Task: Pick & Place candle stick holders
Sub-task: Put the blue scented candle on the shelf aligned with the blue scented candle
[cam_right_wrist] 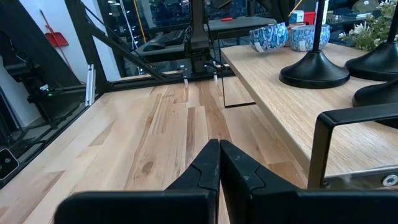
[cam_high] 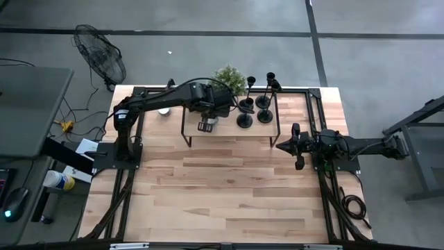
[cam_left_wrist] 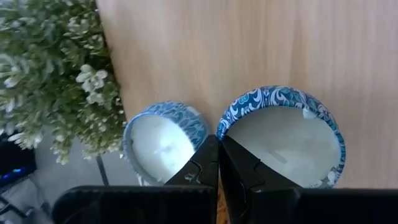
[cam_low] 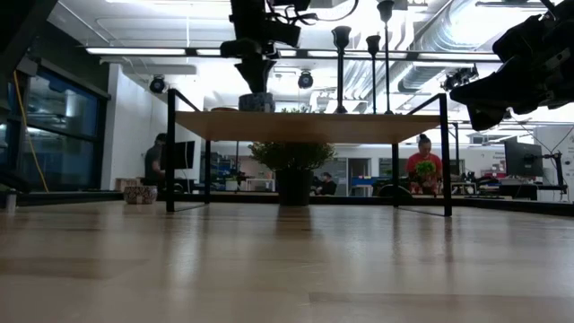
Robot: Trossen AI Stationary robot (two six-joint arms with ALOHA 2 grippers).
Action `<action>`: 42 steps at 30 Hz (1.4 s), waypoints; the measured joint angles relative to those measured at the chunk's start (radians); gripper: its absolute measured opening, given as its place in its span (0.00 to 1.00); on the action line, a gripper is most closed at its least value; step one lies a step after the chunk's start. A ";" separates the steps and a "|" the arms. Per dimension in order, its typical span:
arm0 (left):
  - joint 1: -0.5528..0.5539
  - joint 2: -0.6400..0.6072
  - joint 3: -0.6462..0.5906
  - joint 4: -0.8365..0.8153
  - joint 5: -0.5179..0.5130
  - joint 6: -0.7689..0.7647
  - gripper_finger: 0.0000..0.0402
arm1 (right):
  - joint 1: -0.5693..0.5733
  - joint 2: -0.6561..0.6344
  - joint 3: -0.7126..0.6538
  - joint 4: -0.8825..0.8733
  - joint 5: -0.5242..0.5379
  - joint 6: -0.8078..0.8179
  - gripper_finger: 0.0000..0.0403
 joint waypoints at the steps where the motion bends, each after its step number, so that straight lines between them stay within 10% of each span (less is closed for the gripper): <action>1: 0.000 0.000 0.000 0.001 0.010 0.000 0.00 | 0.000 0.000 0.000 0.000 0.000 0.000 0.00; 42: 0.000 0.037 0.003 0.025 0.036 -0.172 0.00 | 0.000 0.000 0.000 0.000 0.000 0.000 0.00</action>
